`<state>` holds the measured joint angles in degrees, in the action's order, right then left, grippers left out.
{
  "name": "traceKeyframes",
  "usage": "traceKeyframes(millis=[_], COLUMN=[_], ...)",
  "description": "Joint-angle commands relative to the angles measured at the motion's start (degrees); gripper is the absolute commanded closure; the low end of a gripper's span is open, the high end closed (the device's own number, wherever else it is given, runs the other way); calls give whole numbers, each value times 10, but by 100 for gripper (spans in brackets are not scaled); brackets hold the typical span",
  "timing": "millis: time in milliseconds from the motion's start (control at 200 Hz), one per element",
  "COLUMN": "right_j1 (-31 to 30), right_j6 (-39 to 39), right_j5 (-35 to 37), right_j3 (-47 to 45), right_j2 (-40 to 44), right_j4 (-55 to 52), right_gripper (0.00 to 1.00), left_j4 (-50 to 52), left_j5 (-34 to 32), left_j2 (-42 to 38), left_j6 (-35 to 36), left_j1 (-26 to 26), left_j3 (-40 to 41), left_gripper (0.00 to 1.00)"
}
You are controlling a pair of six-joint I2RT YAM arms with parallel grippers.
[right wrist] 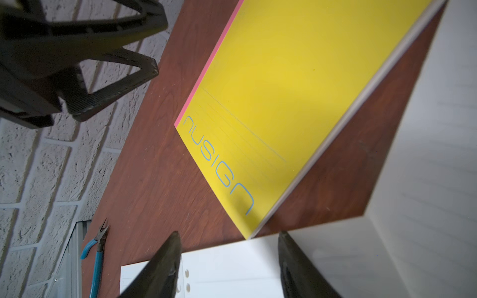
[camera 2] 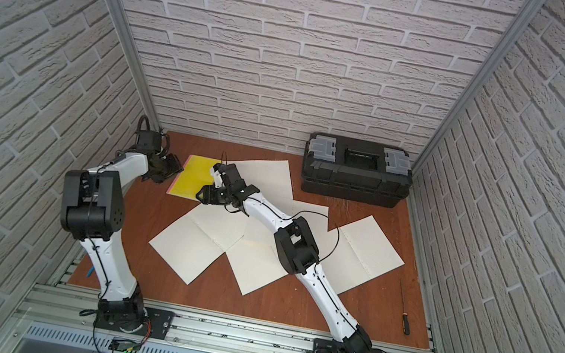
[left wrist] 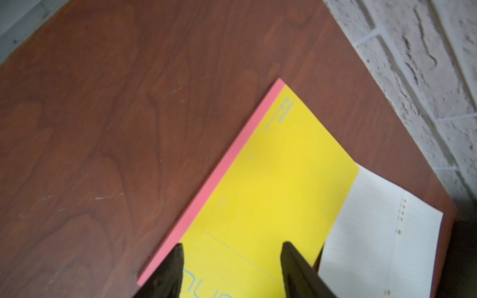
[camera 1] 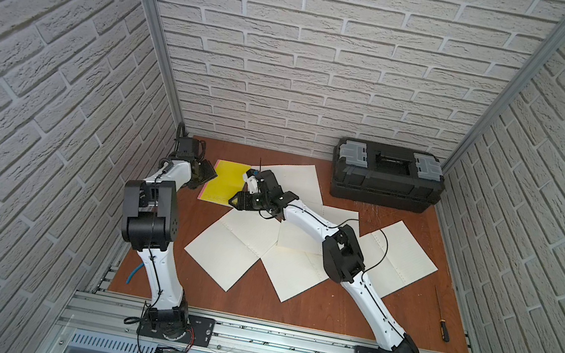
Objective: Close the notebook
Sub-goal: Adjust the notebook at the center of the board.
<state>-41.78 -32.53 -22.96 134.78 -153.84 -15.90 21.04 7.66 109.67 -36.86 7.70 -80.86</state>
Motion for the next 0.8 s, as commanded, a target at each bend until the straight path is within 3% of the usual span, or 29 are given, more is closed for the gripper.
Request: traceKeyframes(millis=[0,390,570,795], right_j1=[9,66,106,131], right_j6=[20,19,24,38], right_j5=[14,82,95,102], right_j3=[-41,-344,-471,-556], right_j2=[93,345,463,547], right_j4=[39,72,67,53], right_gripper=[41,38,36,35], left_j4=[66,222,245,248], left_j5=[-48,-174,-188,-200], left_j2=[-13,58,98,134], left_j6=[59,149,164,178], left_j1=[-31,-144,-162,-176], left_j3=[-29,-145,-174,-195], left_gripper=[39,38,38,38])
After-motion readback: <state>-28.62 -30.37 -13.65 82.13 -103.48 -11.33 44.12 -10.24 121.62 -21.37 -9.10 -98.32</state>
